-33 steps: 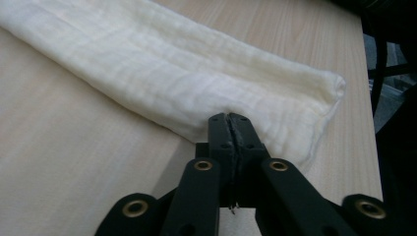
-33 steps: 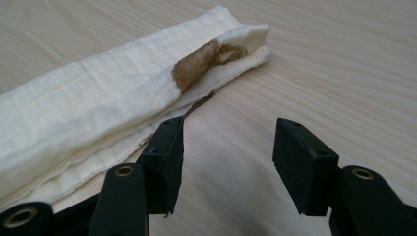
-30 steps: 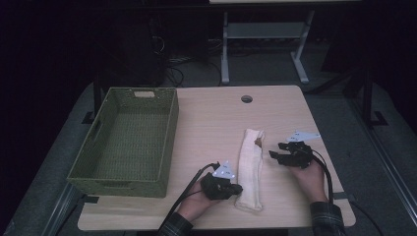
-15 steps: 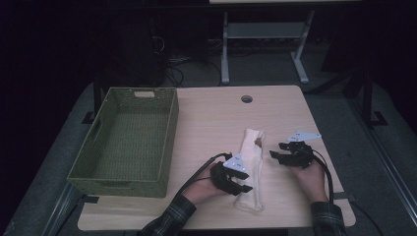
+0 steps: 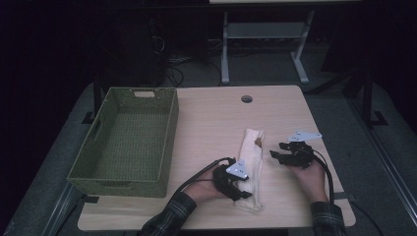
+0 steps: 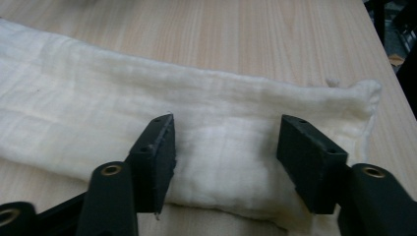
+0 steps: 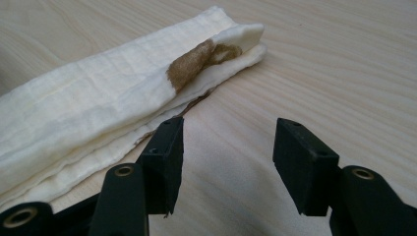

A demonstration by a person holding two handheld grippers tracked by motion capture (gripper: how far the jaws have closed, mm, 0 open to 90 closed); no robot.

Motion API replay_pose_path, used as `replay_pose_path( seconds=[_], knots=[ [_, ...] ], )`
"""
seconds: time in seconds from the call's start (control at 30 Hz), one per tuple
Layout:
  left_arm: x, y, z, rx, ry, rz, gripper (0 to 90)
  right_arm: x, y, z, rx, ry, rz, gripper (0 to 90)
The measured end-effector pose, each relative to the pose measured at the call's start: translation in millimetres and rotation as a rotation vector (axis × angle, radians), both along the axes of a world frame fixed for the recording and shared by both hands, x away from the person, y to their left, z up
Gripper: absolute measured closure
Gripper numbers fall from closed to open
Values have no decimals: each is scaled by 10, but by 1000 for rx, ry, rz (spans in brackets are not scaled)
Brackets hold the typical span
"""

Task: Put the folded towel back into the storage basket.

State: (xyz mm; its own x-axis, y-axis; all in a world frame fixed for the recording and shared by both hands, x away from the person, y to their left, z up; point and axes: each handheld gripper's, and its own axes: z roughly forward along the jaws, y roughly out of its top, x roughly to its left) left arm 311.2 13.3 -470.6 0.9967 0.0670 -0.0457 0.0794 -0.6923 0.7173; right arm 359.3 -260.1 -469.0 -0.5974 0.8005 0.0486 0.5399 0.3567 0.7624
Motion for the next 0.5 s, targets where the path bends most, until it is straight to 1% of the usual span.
replay_pose_path(
  seconds=[0.1, 0.17, 0.23, 0.33, 0.4, 0.43, 0.5],
  knots=[
    [16, 3, 11, 8, -9, 7, 488, 1, 1, -1, 0, 1, 0, 449],
    [30, 18, 18, 10, 2, 14, 566, 2, -1, -2, 1, 0, 1, 448],
    [51, 42, 28, 16, 13, 15, 680, 1, -3, 1, -1, -2, 0, 447],
    [66, 68, 28, 15, 30, 23, 782, 4, 3, 16, 3, -7, 6, 439],
    [81, 81, 32, 20, 40, 25, 806, 19, 16, 42, -3, -11, 18, 426],
    [75, 77, 31, 16, 47, 32, 813, 31, 25, 66, 3, -6, 24, 419],
    [80, 76, 35, 21, 49, 25, 821, 65, 34, 120, 20, 0, 46, 415]
  ],
)
